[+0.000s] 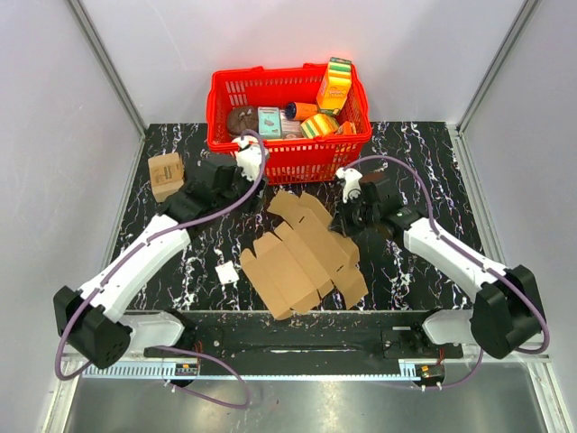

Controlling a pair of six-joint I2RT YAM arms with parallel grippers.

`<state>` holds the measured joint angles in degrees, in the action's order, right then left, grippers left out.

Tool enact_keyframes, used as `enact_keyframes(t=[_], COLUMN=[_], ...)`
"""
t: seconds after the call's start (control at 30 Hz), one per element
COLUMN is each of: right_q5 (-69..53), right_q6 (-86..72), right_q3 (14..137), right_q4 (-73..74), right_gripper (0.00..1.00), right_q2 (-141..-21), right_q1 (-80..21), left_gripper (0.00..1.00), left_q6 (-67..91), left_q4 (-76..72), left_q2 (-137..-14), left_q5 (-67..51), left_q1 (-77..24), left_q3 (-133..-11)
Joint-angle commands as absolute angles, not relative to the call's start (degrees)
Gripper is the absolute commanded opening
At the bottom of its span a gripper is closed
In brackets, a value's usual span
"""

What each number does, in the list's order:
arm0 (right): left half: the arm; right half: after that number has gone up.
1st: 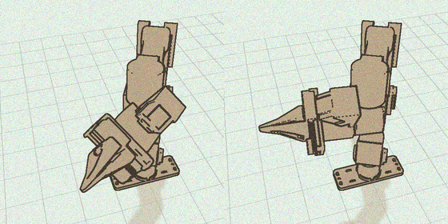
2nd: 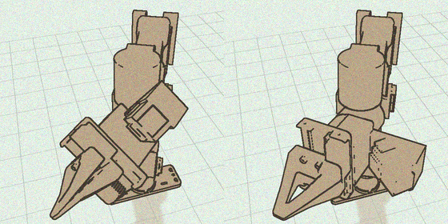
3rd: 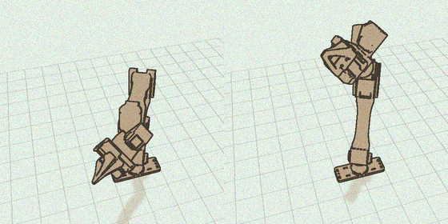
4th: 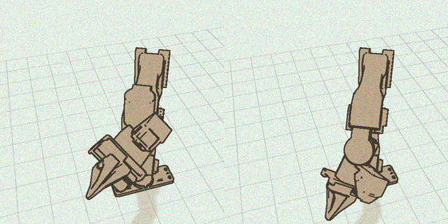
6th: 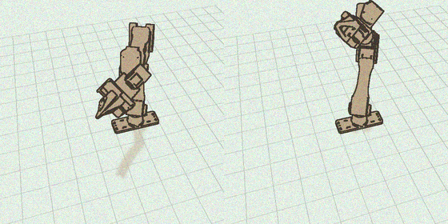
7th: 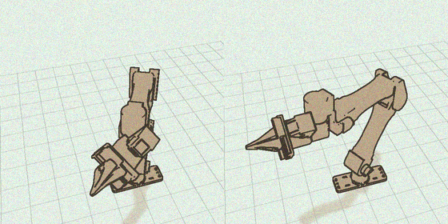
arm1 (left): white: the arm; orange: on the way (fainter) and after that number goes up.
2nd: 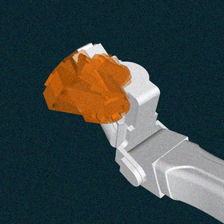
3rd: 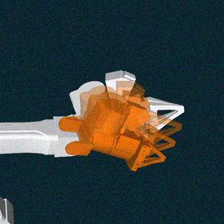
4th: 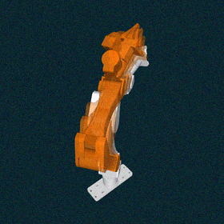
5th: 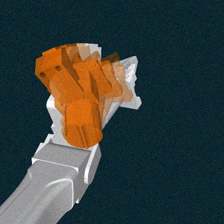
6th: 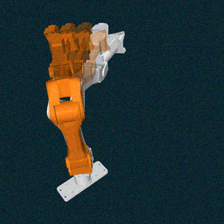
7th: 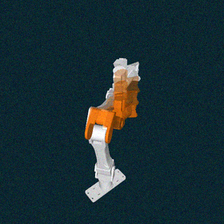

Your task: Fold the paper box

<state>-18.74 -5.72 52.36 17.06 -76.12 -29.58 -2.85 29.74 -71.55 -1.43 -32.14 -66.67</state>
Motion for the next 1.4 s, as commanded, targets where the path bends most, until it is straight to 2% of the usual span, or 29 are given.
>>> enact_keyframes(t=[0.0,0.13,0.23,0.53,0.57,0.63,0.77,1.0,1.17,1.37], right_q5=[-17.7,-17.7,-17.3,-15.2,-15.3,-15.8,-16.6,-18.2,-18.8,-19.1], right_q6=[-0.6,3.3,6.1,9.4,9.6,9.4,8.7,8.2,8.3,8.3], right_q3=[55.7,55.5,55.0,54.4,54.4,54.2,54.1,53.7,53.8,53.3], right_q4=[25.4,26.5,26.3,25.3,25.3,25.1,25.0,24.6,24.8,24.8], right_gripper=[0.00,0.00,0.00,0.00,0.00,0.00,0.00,0.00,0.00,0.00], right_q2=[-73.1,-71.2,-69.1,-66.1,-65.9,-65.8,-66.0,-65.0,-64.6,-63.9], right_q1=[-29.4,-29.6,-30.9,-32.3,-32.4,-32.5,-32.8,-33.0,-33.1,-33.1], left_gripper=[0.55,0.61,0.61,0.40,0.34,0.32,0.38,0.37,0.43,0.44], left_q6=[-1.2,2.7,6.7,11.2,11.8,13.1,13.6,13.4,11.2,9.8], left_q4=[22.8,14.5,10.9,9.1,7.9,6.7,3.4,3.0,4.1,2.4], left_q2=[-66.8,-63.7,-64.0,-72.9,-73.6,-74.6,-75.1,-77.8,-80.3,-81.1], left_q5=[-1.9,-4.7,-7.7,-16.2,-16.8,-20.1,-24.8,-25.7,-27.3,-31.1], left_q1=[-31.1,-30.2,-28.2,-27.2,-27.2,-27.2,-27.2,-27.7,-30.2,-31.9], left_q3=[-66.9,-62.4,-61.1,-64.9,-64.9,-64.9,-63.3,-64.4,-66.0,-65.3])
